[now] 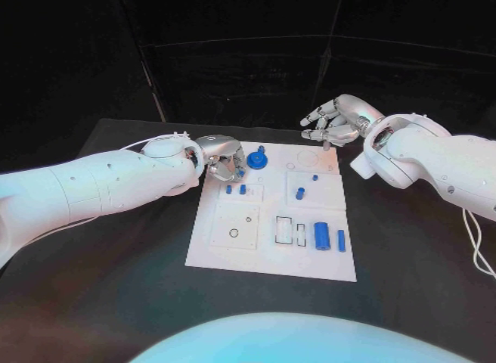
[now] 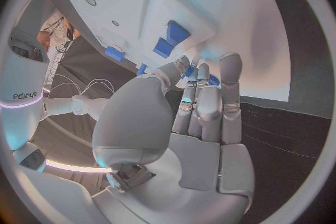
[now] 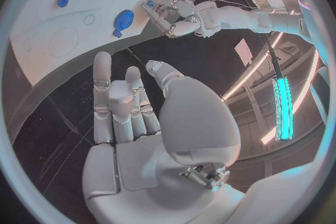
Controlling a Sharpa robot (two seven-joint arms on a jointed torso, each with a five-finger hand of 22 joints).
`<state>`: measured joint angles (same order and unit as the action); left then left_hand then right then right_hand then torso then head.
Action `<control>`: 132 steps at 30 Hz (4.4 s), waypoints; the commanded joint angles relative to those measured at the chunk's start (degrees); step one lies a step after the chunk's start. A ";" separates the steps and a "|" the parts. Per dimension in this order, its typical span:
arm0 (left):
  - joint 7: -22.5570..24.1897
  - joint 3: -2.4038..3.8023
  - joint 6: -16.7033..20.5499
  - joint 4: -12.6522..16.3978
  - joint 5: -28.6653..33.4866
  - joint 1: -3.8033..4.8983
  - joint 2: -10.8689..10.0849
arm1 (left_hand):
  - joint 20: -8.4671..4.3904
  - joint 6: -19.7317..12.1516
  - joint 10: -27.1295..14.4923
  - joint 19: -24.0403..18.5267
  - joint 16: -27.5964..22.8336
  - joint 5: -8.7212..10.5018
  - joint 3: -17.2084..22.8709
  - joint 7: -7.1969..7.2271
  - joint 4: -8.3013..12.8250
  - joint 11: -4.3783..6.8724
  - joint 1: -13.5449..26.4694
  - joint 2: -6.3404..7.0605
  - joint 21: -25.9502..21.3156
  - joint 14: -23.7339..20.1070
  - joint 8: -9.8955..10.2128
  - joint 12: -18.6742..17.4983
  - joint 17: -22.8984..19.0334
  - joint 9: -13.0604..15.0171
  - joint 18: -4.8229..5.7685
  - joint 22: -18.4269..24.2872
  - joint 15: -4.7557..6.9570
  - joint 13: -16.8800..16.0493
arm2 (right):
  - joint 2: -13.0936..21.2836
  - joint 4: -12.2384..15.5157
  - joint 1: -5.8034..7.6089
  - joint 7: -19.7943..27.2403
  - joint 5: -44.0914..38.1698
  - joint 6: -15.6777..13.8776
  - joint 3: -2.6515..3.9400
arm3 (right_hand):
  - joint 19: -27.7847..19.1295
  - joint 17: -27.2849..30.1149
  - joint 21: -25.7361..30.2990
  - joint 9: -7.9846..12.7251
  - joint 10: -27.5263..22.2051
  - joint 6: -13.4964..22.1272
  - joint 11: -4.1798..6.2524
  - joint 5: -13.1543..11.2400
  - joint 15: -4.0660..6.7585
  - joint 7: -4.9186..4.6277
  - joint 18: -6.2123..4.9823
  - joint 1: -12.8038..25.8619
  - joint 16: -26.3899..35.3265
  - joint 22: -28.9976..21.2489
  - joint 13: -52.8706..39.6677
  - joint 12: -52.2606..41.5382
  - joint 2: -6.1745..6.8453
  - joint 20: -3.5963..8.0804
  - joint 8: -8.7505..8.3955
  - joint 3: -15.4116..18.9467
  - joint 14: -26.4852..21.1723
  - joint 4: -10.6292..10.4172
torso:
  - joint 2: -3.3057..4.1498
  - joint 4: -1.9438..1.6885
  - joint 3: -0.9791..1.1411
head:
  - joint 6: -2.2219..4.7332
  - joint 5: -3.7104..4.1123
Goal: Assemble the parts on the task board
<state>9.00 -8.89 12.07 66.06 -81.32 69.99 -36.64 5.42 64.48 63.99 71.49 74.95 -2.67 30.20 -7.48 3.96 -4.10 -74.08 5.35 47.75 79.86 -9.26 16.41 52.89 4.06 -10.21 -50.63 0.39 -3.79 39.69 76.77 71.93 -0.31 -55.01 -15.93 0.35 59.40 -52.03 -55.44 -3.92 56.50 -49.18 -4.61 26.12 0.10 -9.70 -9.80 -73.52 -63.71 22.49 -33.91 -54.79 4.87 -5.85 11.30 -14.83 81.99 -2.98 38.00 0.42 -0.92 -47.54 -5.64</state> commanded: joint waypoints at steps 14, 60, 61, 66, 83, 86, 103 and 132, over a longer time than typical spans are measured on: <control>0.69 0.04 -1.21 -0.56 0.29 -0.20 0.14 | 0.08 0.31 0.35 -0.10 0.05 -0.15 0.35 -0.09 0.16 0.01 -0.22 0.18 -0.59 0.08 -0.02 -0.46 -0.25 0.03 0.79 0.31 0.00 -0.05 | -0.07 -0.06 0.10 0.61 0.14 -0.30 0.04 | 0.38 -0.06 0.22 -0.08 -0.18 -0.08 0.22 0.17 0.11 0.03 -0.77 -0.50 0.14 -0.06 0.07 -0.20 0.04 -0.08 0.34 -0.10 -0.09 -0.36 | 0.01 -0.04 0.03 | -0.02 0.00; -0.60 0.04 -4.83 -1.29 0.20 -0.22 0.27 | 0.25 -0.30 -0.15 -1.11 -0.34 -0.12 -0.34 -0.36 0.11 -0.32 0.23 0.84 -1.85 -0.62 0.65 -1.16 -1.17 -0.11 0.60 1.09 -0.28 -0.02 | 0.06 -0.04 0.10 1.07 0.24 -0.90 0.04 | 0.41 -0.44 0.23 -0.08 -0.13 -0.12 0.25 0.17 0.12 0.05 -0.77 -0.52 -0.11 -0.07 0.09 -0.26 -0.01 -0.07 0.40 -0.13 0.02 -0.46 | -0.01 0.00 0.03 | -0.36 0.02; -0.59 0.04 -4.84 -1.31 0.20 -0.22 0.28 | 0.27 -0.46 -0.16 -1.14 -0.33 -0.12 -0.41 -0.41 0.11 -0.35 0.25 0.90 -1.86 -0.65 0.77 -1.20 -1.17 -0.15 0.60 1.07 -0.30 -0.03 | 0.06 -0.03 0.10 1.07 0.24 -0.90 0.04 | 0.41 -0.44 0.23 -0.08 -0.13 -0.12 0.25 0.17 0.12 0.05 -0.77 -0.52 -0.11 -0.07 0.09 -0.26 -0.01 -0.07 0.40 -0.13 0.02 -0.46 | -0.02 -0.01 0.03 | -0.38 0.02; -0.56 0.04 -4.83 -1.39 0.20 -0.22 0.34 | 0.30 -0.76 -0.17 -1.22 -0.33 -0.12 -0.52 -0.49 0.10 -0.39 0.27 0.97 -1.92 -0.72 1.01 -1.27 -1.23 -0.21 0.59 1.06 -0.34 -0.04 | 0.04 -0.03 0.10 1.11 0.24 -0.96 0.04 | 0.41 -0.44 0.23 -0.08 -0.13 -0.12 0.25 0.17 0.12 0.05 -0.77 -0.52 -0.11 -0.07 0.09 -0.26 -0.01 -0.07 0.40 -0.13 0.02 -0.46 | 0.00 -0.05 0.03 | -0.38 0.12; -0.47 0.04 -4.88 -1.55 0.20 -0.22 0.41 | 0.41 -1.80 -0.04 -1.29 -0.27 -0.13 -0.66 -0.79 0.12 -0.52 0.18 0.98 -1.80 -0.82 1.86 -1.43 -1.35 -0.37 0.61 0.78 -0.45 -0.10 | 0.05 -0.06 0.10 1.12 0.24 -1.04 0.04 | 0.49 -0.45 0.22 -0.09 -0.03 -0.23 0.28 0.17 0.16 0.08 -0.78 -0.54 -0.11 -0.07 0.13 -0.35 -0.08 -0.04 0.50 -0.18 0.10 -0.58 | -0.01 -0.01 0.03 | -0.42 0.09; -0.41 0.04 -4.84 -1.55 0.20 -0.22 0.42 | 0.42 -1.93 -0.03 -1.30 -0.25 -0.13 -0.67 -0.82 0.12 -0.54 0.17 0.98 -1.80 -0.82 1.97 -1.45 -1.33 -0.38 0.61 0.76 -0.46 -0.11 | 0.04 -0.08 0.10 1.12 0.24 -1.04 0.04 | 0.49 -0.45 0.22 -0.09 -0.03 -0.23 0.28 0.17 0.16 0.08 -0.78 -0.54 -0.11 -0.07 0.13 -0.35 -0.08 -0.04 0.50 -0.18 0.10 -0.58 | -0.01 -0.01 0.03 | -0.42 0.09; 0.75 0.04 -4.10 -1.34 0.20 -0.22 0.47 | 0.42 -1.50 1.26 -0.17 0.24 -0.14 -0.37 -0.74 0.42 -0.26 -0.61 0.37 0.56 -0.41 2.19 -1.10 -0.96 -0.16 1.01 -1.53 -0.29 -0.34 | -0.05 -0.14 0.10 1.19 0.24 -1.02 0.04 | 0.49 -0.45 0.22 -0.09 -0.03 -0.23 0.28 0.17 0.16 0.08 -0.78 -0.54 -0.11 -0.07 0.13 -0.35 -0.08 -0.04 0.50 -0.18 0.10 -0.58 | -0.01 0.00 0.03 | -0.53 -0.01; 0.42 0.04 -4.16 -1.70 0.21 -0.26 0.59 | 0.31 -2.24 1.73 0.04 0.79 -0.13 -0.68 -0.95 0.40 -0.29 -0.44 0.58 0.87 0.02 3.14 -1.36 -0.22 -0.36 1.06 -1.99 -0.25 -0.36 | -0.07 -0.16 0.10 1.16 0.25 -0.97 0.04 | 0.49 -0.45 0.22 -0.09 -0.03 -0.23 0.28 0.17 0.16 0.08 -0.78 -0.54 -0.11 -0.07 0.13 -0.35 -0.08 -0.04 0.50 -0.18 0.10 -0.58 | 0.00 -0.05 0.02 | -0.52 0.08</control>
<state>9.13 -8.69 9.02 64.37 -80.90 69.92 -36.11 5.72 62.63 65.43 71.40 75.39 -2.67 29.72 -8.48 4.12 -4.29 -74.33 5.59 48.82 79.66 -6.28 15.25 52.75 3.75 -10.21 -52.57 0.20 -4.14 39.65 76.60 71.93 0.30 -54.91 -16.43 0.35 59.40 -52.42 -55.44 -3.92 56.50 -49.18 -4.61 26.12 0.10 -9.70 -9.80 -73.52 -63.71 22.51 -33.86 -54.77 4.87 -5.85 11.60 -14.99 81.98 -3.14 37.99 0.40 -0.89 -48.04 -5.53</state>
